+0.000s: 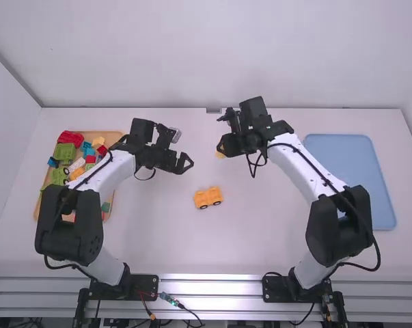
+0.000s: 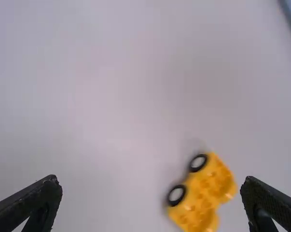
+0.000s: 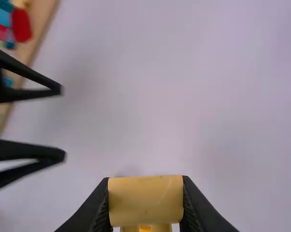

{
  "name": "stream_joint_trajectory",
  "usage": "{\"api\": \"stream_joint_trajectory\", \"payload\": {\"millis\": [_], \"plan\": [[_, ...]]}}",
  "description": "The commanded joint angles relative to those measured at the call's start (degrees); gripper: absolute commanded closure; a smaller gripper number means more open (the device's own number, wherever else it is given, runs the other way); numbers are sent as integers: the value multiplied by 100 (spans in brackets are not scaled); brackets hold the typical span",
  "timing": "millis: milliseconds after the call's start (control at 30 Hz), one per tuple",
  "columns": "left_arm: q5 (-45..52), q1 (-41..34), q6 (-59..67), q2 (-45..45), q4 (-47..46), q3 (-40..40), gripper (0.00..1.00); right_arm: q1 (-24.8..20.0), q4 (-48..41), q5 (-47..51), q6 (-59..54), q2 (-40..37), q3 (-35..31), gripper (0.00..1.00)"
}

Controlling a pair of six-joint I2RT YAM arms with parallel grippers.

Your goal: Assemble lego blocks to make yellow taxi

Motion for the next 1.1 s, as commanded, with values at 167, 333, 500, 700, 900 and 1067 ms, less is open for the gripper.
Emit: {"api": "stream_joint_trajectory", "payload": {"millis": [167, 333, 500, 700, 900, 1067], "plan": [[-2256, -50, -444, -525, -439, 197, 2, -33, -817, 1237, 111, 38, 199, 100], [-2695, -205, -614, -647, -459, 181, 1, -243, -1208, 1381, 297, 47, 197, 100], [-2695, -402, -614, -656, -295, 181, 1, -249, -1650, 1390, 321, 276, 275, 100], [-2695, -496, -616, -656, -100, 181, 1, -234, -2675, 1574, 421, 1207, 1027, 100], [-2684, -509, -614, -656, -98, 181, 1, -238, -3446, 1593, 638, 2068, 1692, 100], [-2680, -509, -616, -656, -105, 177, 1, -238, -3492, 820, 574, 2202, 1646, 100]]}}
